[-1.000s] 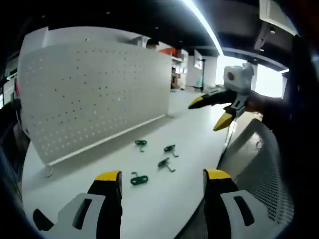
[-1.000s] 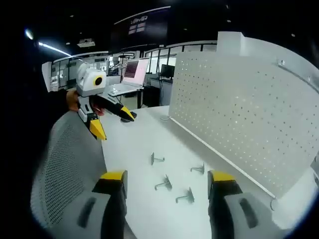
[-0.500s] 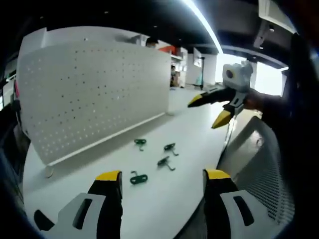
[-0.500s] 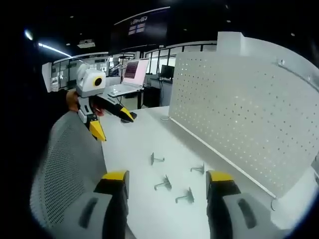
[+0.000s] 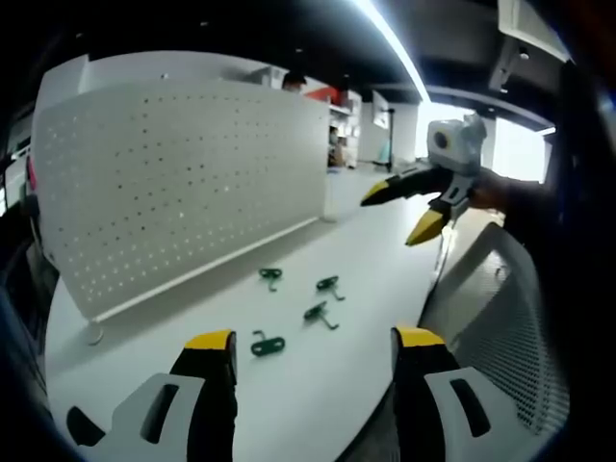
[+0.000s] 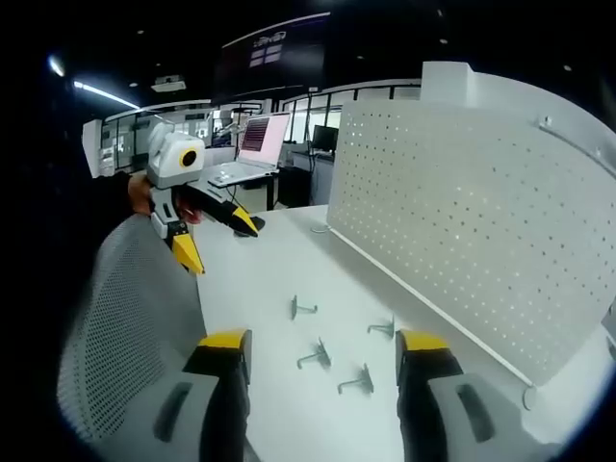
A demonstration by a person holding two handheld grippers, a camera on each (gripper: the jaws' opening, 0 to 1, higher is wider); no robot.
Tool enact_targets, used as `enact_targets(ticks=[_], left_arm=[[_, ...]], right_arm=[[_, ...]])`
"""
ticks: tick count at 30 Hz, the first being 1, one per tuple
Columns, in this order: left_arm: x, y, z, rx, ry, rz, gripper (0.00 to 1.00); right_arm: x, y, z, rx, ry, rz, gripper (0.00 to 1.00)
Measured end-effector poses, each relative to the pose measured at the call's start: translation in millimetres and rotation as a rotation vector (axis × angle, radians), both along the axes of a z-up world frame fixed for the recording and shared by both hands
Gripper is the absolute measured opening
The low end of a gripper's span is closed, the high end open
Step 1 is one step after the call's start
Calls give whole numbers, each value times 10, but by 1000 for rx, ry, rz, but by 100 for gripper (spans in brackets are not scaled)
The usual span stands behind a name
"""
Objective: Insert the hook assembly into the mounting plate slot until the hook locks in place.
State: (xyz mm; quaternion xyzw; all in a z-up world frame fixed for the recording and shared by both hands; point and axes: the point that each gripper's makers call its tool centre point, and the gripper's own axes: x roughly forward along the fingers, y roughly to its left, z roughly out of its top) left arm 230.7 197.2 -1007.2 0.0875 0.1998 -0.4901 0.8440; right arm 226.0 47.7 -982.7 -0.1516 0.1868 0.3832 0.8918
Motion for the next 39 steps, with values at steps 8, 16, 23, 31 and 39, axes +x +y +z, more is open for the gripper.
enact_targets(ticks=[8, 16, 23, 31, 39], left_arm=[[-5, -8, 5, 0, -2, -3, 66], [-11, -16, 5, 3, -6, -9, 65], [-21, -24, 6, 5, -10, -15, 65], [-39, -36, -4, 14, -11, -25, 65], [-52, -44, -4, 14, -13, -35, 64]], right_arm=[[12, 11, -14, -2, 3, 3, 57], [20, 24, -13, -5, 3, 7, 55], [41, 27, -50, -14, 10, 12, 51], [45, 88, -100, -25, 20, 36, 45], [95, 172, -150, -44, 34, 76, 38]])
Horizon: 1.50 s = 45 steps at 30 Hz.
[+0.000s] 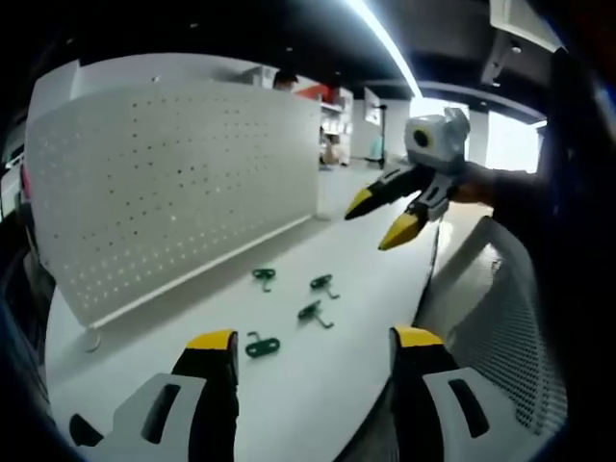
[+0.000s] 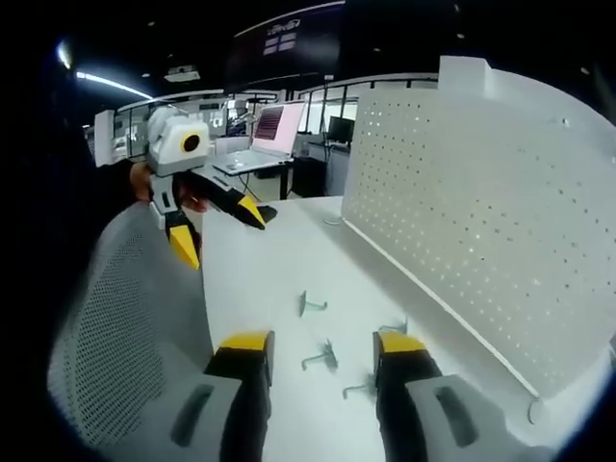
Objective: Insert the hook assembly into the mounting plate slot until the hook locks in place.
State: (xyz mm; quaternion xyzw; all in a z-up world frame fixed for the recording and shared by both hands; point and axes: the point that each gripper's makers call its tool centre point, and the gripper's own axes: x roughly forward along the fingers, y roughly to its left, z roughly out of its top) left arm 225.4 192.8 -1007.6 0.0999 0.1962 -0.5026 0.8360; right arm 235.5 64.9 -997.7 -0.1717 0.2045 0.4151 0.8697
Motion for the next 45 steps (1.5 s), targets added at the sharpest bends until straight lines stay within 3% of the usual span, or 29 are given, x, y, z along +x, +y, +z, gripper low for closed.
enact_targets(ticks=[11, 37, 45], left_arm=[[-7, -7, 10, -6, -1, -6, 63], [-25, -19, -9, 1, 3, -24, 61], [-32, -22, -14, 6, 4, -29, 60]], right_arm=[[182, 100, -164, -26, 34, 42, 32], [376, 38, -995, -155, 205, 61, 14], [403, 60, -1115, -179, 225, 73, 12]])
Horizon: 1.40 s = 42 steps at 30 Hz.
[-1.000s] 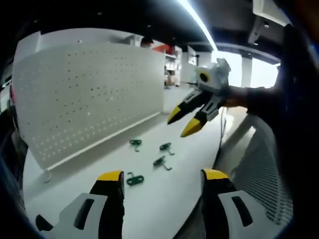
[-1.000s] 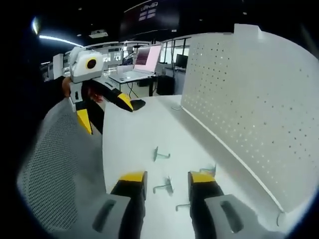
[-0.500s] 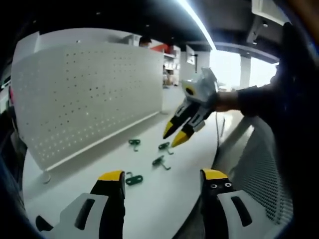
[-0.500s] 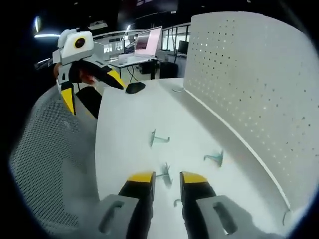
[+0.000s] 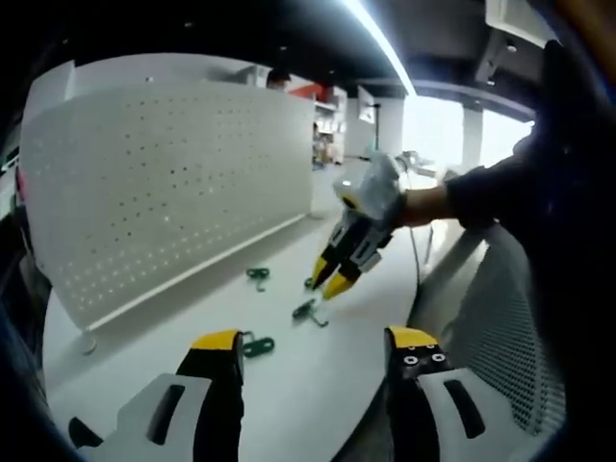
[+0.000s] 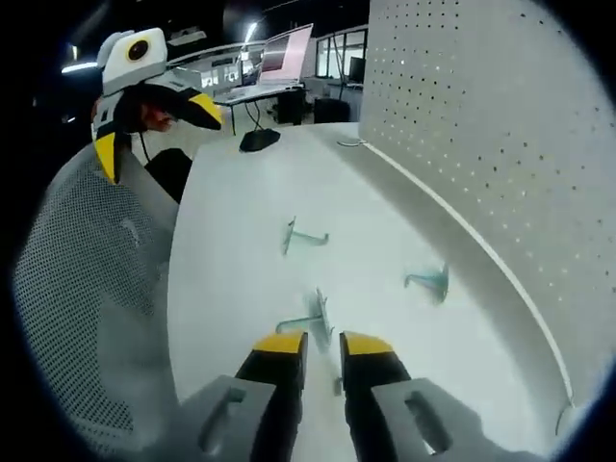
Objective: Insert the hook assembly into the mounting plate slot until the hook locks in place.
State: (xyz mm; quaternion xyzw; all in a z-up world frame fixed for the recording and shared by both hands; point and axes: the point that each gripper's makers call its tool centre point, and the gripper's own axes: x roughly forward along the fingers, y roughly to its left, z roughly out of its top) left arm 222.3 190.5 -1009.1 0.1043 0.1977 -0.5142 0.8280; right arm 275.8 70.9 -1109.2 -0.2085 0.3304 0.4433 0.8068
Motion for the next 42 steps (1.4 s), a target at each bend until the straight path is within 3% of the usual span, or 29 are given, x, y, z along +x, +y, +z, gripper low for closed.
enact_targets(ticks=[9, 22, 42], left_arm=[[-11, -6, -14, 5, 5, -7, 59], [-15, -4, -28, 8, 9, -8, 59], [-6, -3, -36, 17, 4, -3, 58]], right_arm=[[45, -1, -132, -4, 35, -1, 8], [52, 10, -178, -8, 30, 14, 3], [83, 56, -19, 22, -4, 9, 1]])
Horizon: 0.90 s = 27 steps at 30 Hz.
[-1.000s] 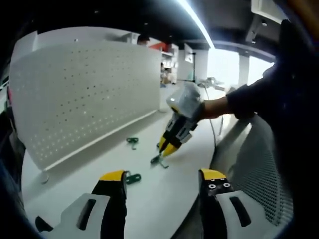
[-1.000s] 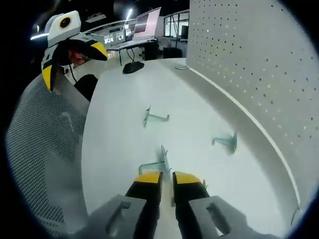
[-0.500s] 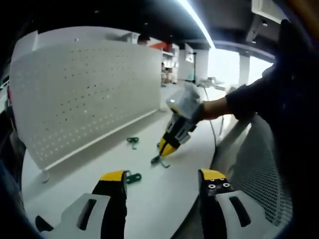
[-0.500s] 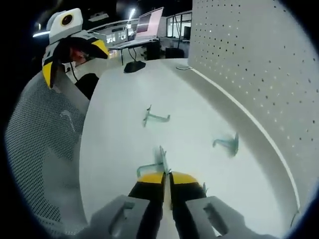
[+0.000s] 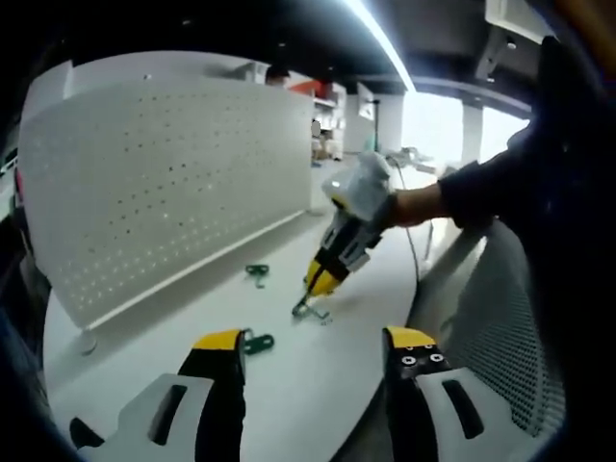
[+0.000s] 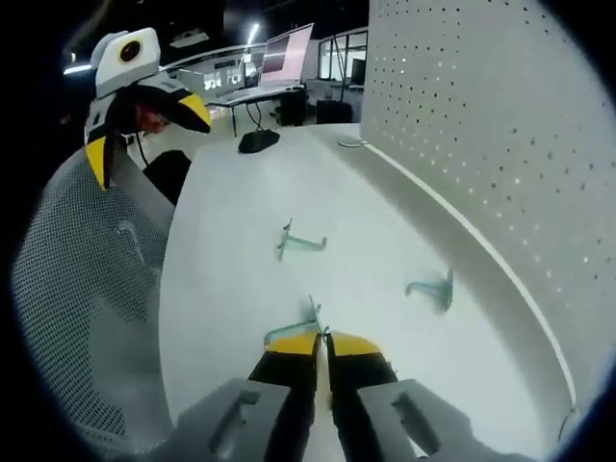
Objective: Insert the hook assembly into the mounting plate slot until the hook locks in place.
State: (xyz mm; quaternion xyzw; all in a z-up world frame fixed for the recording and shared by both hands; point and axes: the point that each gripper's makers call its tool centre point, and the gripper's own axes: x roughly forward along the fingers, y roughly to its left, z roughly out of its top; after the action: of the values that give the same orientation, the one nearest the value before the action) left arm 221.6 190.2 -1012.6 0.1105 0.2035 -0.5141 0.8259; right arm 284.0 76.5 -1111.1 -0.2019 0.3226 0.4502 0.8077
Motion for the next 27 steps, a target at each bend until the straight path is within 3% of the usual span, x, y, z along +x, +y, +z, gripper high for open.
enact_targets(ticks=[12, 27], left_arm=[[-10, -7, 2, 0, -1, -4, 58], [-15, -11, 8, -2, -3, -8, 58]], right_arm=[[45, 17, 99, 18, -27, -16, 0], [29, -75, -62, -33, -2, -20, 0]])
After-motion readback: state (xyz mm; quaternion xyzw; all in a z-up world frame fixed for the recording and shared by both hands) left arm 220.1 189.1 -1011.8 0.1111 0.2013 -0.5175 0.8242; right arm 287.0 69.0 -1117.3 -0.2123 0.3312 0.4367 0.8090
